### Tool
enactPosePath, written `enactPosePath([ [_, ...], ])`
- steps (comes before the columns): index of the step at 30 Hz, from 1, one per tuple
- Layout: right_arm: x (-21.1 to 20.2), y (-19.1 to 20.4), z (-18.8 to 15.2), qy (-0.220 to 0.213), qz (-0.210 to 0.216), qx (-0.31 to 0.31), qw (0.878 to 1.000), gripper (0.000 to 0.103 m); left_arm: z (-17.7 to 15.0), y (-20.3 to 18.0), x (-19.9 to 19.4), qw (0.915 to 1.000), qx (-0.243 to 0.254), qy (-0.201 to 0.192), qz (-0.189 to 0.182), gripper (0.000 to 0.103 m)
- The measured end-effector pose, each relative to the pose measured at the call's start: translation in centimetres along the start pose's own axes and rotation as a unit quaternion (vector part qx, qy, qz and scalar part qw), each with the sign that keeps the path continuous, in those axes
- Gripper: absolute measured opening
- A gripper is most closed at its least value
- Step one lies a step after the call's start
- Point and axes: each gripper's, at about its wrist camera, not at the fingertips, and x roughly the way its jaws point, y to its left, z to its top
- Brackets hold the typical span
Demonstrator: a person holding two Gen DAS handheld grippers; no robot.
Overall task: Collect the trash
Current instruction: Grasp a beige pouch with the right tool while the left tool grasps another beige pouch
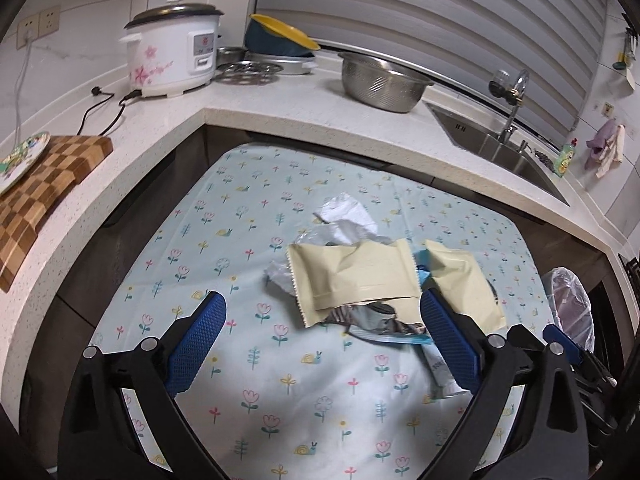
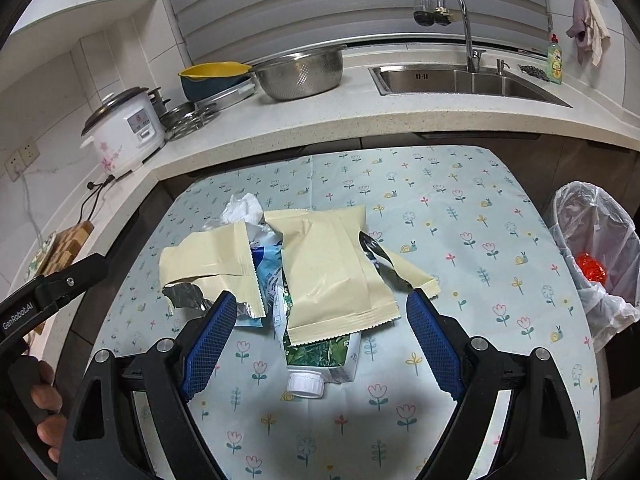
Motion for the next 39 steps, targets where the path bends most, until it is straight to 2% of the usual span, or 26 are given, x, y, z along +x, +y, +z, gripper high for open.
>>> enactPosePath([
  [7,3.5,0.3,0.0,0.022,-0.019,-0.01,1.0,0.084,-0.2,0.8,2.3,0.9996,-0.015,0.022,-0.003,0.094],
  [14,6.8,-0.5,0.3,0.042,-0.03,-0.01,0.999,0.084,-0.1,-0.2,4.6,0.9988,-0.017,0.042,-0.019,0.094],
  [22,8.2,-1.6,0.5,0.048,-0.012,0.015,0.999,0.084,-0.3,-2.6,7.5,0.9973,-0.001,0.064,-0.036,0.095],
  [24,8.2,-1.9,0.4,0.047,-0.004,0.02,0.999,0.082,-0.4,-3.1,8.3,0.9969,0.004,0.07,-0.036,0.094],
  [26,8.0,-2.1,0.3,0.046,0.001,0.021,0.999,0.074,-0.4,-3.4,8.8,0.9967,0.006,0.072,-0.037,0.093],
  [29,7.4,-2.4,0.1,0.043,0.009,0.021,0.999,0.061,-0.4,-4.0,9.2,0.9963,0.01,0.075,-0.041,0.08],
  [30,7.2,-2.5,0.1,0.042,0.01,0.022,0.999,0.061,-0.4,-4.2,9.3,0.9961,0.012,0.077,-0.043,0.074],
  [37,4.9,-3.3,0.6,0.014,0.014,0.03,0.999,0.057,-0.5,-5.3,8.5,0.9959,0.022,0.071,-0.052,0.052],
  [39,4.2,-3.6,0.8,0.007,0.013,0.031,0.999,0.057,-0.6,-5.7,8.1,0.9956,0.023,0.071,-0.056,0.036],
])
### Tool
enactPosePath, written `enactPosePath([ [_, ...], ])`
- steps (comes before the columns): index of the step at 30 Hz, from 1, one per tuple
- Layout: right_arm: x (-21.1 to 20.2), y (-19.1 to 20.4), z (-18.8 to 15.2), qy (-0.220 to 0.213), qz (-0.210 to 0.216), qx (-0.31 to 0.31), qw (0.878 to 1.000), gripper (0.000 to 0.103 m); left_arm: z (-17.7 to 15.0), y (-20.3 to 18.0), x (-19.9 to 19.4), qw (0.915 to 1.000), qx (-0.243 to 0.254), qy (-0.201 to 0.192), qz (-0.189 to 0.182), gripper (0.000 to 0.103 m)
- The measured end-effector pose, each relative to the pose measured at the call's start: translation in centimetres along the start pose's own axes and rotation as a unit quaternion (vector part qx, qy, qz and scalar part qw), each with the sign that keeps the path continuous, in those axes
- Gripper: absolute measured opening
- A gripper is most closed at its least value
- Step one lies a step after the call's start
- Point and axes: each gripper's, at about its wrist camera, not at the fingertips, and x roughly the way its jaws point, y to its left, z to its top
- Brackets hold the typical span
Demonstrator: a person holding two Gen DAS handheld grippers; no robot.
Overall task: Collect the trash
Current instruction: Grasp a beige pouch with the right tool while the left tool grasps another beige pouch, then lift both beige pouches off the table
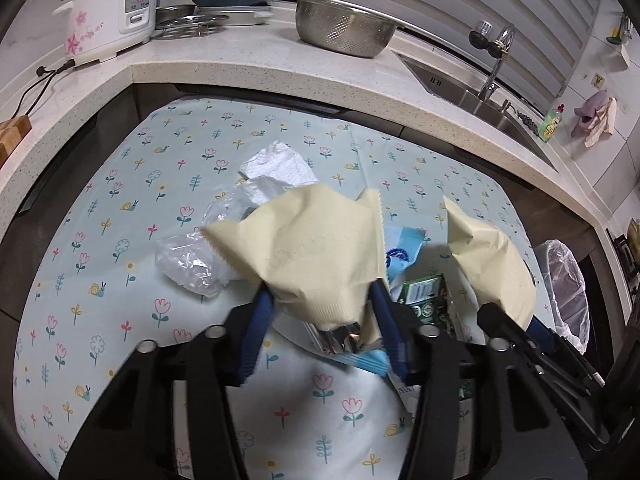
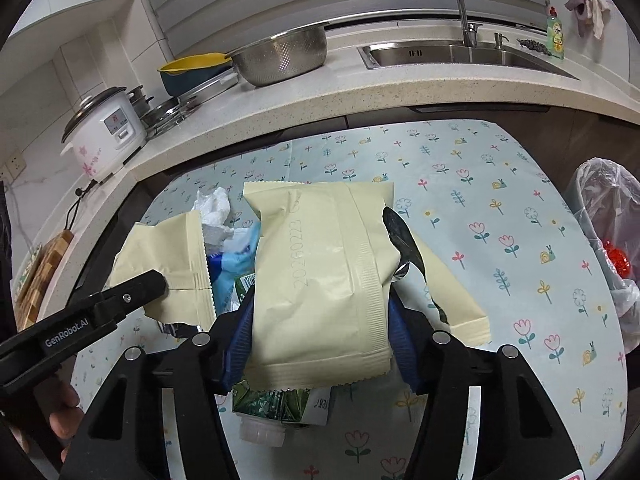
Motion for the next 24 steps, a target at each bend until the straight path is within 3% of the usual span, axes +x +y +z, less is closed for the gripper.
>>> enactPosePath([
  [11,-4.2,-1.6,0.3,-0.03,-0.004,0.011,0.999,0.057,-0.1,-2.2,-3.4,0.9996,0.009,-0.024,-0.013,0.023],
  [24,-9.8,-3.9,0.1,-0.065,-0.01,0.028,0.997,0.057,-0.1,-5.7,-8.9,0.9967,0.03,-0.06,-0.045,0.023],
])
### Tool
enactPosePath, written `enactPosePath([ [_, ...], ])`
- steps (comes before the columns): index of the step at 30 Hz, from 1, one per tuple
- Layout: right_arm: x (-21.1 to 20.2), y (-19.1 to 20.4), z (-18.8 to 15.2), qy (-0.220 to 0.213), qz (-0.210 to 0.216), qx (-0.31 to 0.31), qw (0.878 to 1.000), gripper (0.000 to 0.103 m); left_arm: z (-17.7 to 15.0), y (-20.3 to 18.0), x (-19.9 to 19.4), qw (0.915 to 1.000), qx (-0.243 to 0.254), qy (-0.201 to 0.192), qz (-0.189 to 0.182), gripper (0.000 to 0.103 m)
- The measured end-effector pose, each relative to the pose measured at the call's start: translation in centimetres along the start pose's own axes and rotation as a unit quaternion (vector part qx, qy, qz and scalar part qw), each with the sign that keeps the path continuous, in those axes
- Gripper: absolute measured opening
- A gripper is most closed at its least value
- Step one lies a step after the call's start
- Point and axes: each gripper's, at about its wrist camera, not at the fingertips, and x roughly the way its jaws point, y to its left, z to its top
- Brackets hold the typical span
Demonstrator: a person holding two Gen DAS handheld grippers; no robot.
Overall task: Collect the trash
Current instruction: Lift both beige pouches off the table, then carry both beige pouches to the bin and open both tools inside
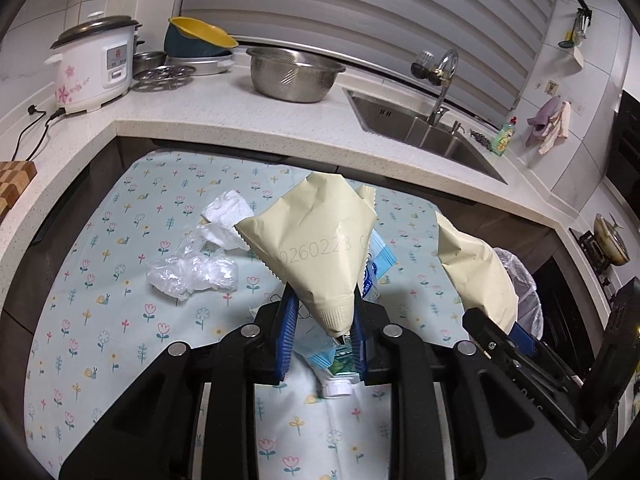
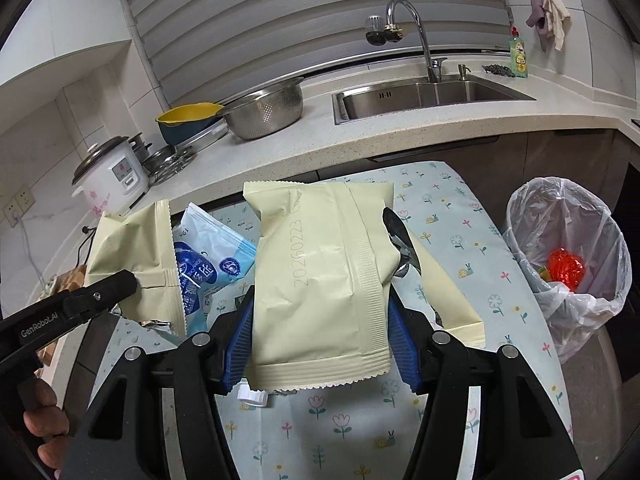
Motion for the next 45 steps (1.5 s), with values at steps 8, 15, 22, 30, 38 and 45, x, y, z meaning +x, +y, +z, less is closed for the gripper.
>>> enactPosePath([
  [8,-3.4,-1.8,0.4,-0.023,-0.005,0.01,1.0,0.057,0.2,-2.5,-2.4,0.9995,0.002,-0.006,-0.031,0.023],
  [15,-5.1,-4.0,-0.3,-0.028,-0.011,0.023,0.999,0.057,-0.6,-4.3,-2.6,0.9983,0.006,0.016,-0.055,0.027],
  [22,-5.7,-5.8,-1.4,-0.022,-0.013,0.037,0.999,0.057,-2.7,-4.7,-1.9,0.9977,0.003,0.04,-0.055,0.031],
  [30,-5.4,-6.5,-2.7,-0.011,-0.011,0.042,0.999,0.057,-4.1,-4.0,-1.3,0.9977,0.005,0.053,-0.043,0.041],
  [38,-5.2,-6.4,-3.4,-0.006,-0.009,0.041,0.999,0.057,-4.4,-3.8,-1.3,0.9984,0.017,0.046,-0.029,0.039],
  [45,-5.7,-7.7,-2.5,-0.016,-0.018,0.045,0.999,0.057,-3.8,-6.1,-0.9,0.9977,0.036,0.043,-0.039,0.036],
])
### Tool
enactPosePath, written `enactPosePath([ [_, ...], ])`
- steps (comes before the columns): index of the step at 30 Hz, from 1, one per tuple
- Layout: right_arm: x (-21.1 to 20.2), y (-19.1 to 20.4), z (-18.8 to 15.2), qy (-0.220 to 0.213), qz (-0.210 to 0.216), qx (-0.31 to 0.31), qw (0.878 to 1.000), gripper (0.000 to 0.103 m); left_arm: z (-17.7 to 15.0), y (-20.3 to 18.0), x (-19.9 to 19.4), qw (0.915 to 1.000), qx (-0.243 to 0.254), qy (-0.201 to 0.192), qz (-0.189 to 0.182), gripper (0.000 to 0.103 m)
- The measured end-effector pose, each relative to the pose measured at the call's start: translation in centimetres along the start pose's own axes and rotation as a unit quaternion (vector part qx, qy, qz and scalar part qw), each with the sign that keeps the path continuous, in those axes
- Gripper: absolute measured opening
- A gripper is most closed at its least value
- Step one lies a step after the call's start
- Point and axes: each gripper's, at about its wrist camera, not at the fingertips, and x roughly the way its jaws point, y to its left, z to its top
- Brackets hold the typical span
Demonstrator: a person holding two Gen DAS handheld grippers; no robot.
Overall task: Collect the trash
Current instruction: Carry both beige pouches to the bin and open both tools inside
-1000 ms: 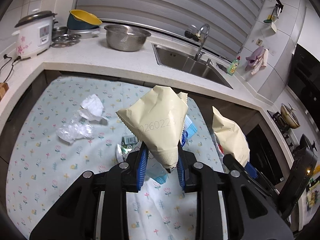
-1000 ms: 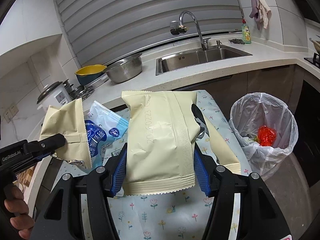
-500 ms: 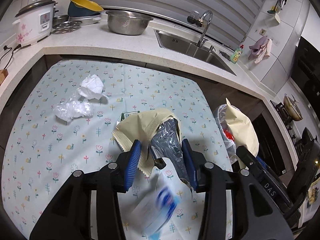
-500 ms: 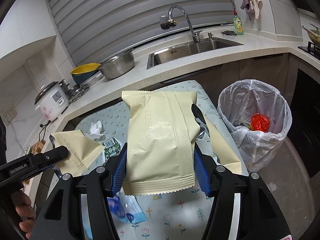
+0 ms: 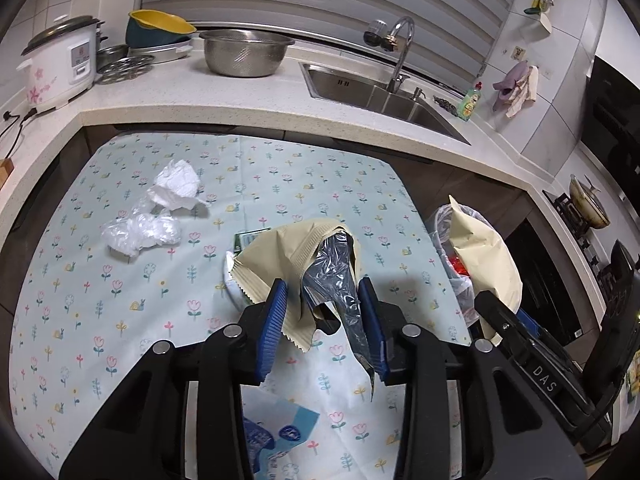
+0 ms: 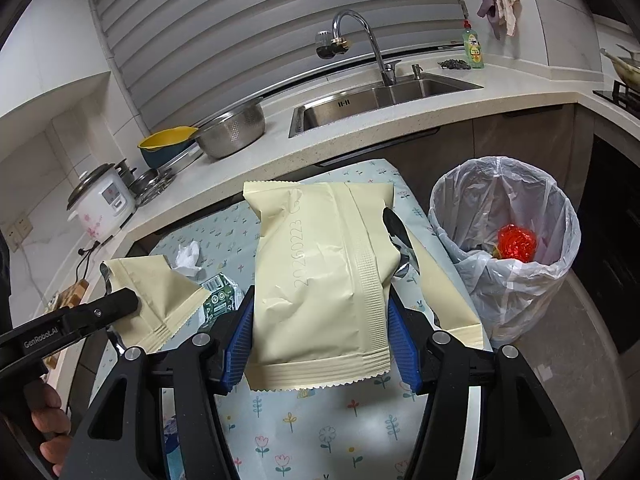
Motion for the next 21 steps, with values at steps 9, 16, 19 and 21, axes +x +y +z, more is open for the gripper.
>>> enactPosePath([
  [9,-0.3,-4.1,1.5,-0.009,-0.022,0.017,1.0,0.057,1.1,-6.0,2.6,0.9988,0.044,0.003,-0.019,0.033],
  [16,0.0,-8.3,2.9,-0.013,-0.044,0.032,0.998,0.057,1.5,-10.9,5.7,0.9964,0.075,0.013,-0.037,0.033],
  [19,0.4,-10.2,3.6,-0.014,-0.053,0.038,0.998,0.057,1.6,-12.7,7.1,0.9951,0.086,0.02,-0.044,0.033],
  [21,0.7,-11.3,4.0,-0.015,-0.058,0.042,0.997,0.057,1.6,-14.0,8.2,0.994,0.095,0.025,-0.047,0.033],
])
